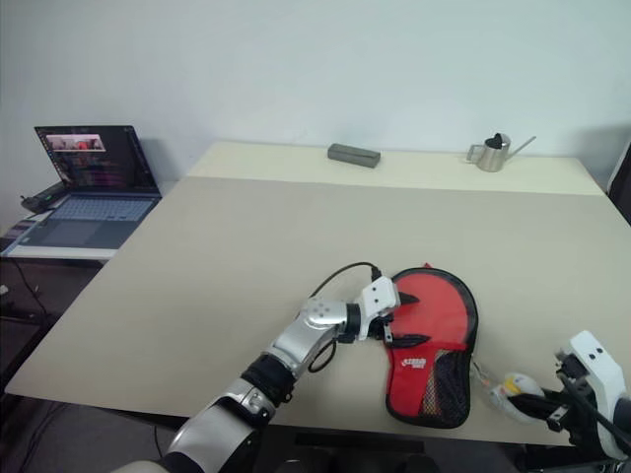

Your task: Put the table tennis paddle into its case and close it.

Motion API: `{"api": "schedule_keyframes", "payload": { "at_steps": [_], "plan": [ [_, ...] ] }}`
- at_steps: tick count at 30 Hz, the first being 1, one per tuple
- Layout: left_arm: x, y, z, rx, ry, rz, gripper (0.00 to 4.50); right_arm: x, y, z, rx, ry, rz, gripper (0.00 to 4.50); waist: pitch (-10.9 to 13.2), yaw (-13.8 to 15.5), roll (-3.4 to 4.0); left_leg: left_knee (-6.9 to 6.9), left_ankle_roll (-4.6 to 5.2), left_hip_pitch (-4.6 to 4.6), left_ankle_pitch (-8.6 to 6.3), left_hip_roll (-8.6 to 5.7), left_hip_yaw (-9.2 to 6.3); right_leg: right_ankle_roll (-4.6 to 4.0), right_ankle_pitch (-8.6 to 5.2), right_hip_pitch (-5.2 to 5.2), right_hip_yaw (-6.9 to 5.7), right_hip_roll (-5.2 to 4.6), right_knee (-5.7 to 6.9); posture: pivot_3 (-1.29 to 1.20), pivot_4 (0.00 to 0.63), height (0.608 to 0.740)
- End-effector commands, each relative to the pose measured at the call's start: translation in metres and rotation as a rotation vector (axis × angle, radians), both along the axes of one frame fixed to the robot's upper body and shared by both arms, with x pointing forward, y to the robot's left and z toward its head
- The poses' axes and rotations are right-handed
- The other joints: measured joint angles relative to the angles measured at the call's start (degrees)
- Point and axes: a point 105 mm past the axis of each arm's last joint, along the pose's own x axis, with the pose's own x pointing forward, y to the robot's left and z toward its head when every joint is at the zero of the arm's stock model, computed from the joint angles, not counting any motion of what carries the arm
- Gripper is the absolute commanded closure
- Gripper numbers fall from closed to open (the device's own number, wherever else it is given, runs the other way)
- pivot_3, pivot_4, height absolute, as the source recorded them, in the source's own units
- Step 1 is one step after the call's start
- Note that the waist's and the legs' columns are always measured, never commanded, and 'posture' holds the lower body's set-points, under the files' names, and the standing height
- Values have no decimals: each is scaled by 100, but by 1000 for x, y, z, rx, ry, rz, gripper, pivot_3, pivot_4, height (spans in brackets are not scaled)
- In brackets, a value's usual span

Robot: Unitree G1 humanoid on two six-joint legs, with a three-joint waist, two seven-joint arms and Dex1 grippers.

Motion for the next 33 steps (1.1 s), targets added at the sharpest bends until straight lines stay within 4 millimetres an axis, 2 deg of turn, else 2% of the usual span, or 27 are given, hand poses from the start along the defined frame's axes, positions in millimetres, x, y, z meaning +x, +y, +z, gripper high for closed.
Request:
{"api": "schedule_keyframes", "payload": {
  "at_steps": [1,9,18,24,28,33],
  "plan": [
    [-14,9,-43,154,87,-21,254,-9,7,4,18,9,54,4295,0,0,-1,0,2,0,-3,-3,-3,3,-2,3,0,-2,-3,0,150,740],
    [-15,8,-44,156,87,-22,254,-19,9,0,35,41,82,4296,-1,2,0,-1,5,0,-14,-3,-13,5,-3,15,-9,-4,-30,0,150,740],
    [-17,7,-45,155,91,-27,254,-48,24,5,82,116,233,4296,-2,0,-2,-1,10,1,-21,-2,-12,7,-2,27,-11,-3,-53,0,150,740],
    [-17,5,-44,151,90,-28,254,-64,39,0,100,155,326,4296,-4,6,-4,0,13,0,-28,-3,-13,12,-6,30,-12,-3,-59,0,150,740],
    [-17,4,-44,150,89,-27,254,-68,45,-4,102,159,351,4296,-4,10,-4,1,13,1,-30,-3,-13,13,-6,31,-12,-4,-61,0,150,740],
    [-16,5,-44,151,90,-24,254,-61,43,-4,78,126,347,4296,-5,11,-4,1,13,1,-31,-3,-14,13,-6,31,-11,-4,-62,0,150,740]
  ]
}}
